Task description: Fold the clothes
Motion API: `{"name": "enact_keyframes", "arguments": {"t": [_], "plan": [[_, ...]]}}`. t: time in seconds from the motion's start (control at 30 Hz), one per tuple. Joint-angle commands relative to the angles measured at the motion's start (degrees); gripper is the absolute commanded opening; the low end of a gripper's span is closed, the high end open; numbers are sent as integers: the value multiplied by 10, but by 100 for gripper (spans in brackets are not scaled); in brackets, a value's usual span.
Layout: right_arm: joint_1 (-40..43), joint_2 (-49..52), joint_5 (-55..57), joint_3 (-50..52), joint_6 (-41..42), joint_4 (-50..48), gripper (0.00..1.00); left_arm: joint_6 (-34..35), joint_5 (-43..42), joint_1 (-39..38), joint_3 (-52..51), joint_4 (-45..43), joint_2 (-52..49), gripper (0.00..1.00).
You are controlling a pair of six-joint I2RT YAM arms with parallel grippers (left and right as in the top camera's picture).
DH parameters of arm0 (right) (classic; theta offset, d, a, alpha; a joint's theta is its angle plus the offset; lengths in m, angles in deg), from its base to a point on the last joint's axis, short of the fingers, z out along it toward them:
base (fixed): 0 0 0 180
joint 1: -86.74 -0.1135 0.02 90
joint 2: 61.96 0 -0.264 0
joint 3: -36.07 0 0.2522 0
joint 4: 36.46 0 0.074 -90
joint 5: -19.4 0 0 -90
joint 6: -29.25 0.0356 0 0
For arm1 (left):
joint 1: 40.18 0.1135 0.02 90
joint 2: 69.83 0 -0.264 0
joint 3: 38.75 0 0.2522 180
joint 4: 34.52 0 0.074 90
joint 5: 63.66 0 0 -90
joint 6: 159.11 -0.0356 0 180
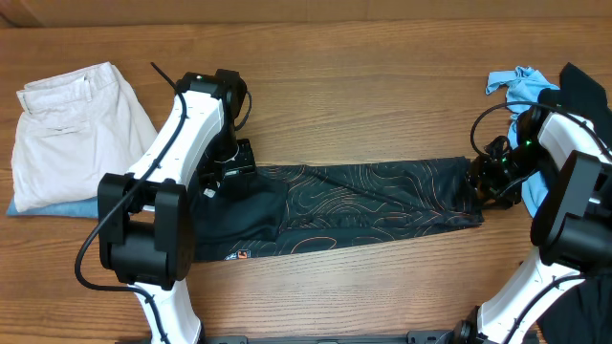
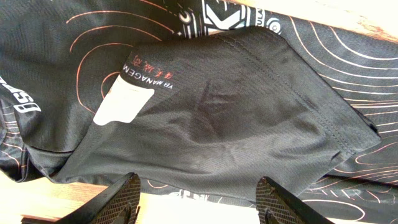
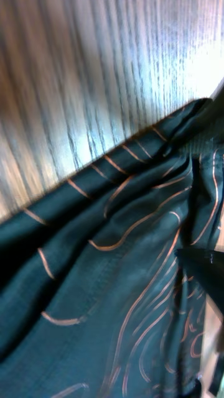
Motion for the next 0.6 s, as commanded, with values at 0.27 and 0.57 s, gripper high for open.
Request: {"name": "enact_keyframes", "arguments": {"t": [0.27,0.57], "plan": [[-22,-11,-3,4,-5,-12,41,-11,9,3,11,3,16,63],[-11,-20,71,-33,-8,-11,53,-15,10,3,11,6,16,63]]}}
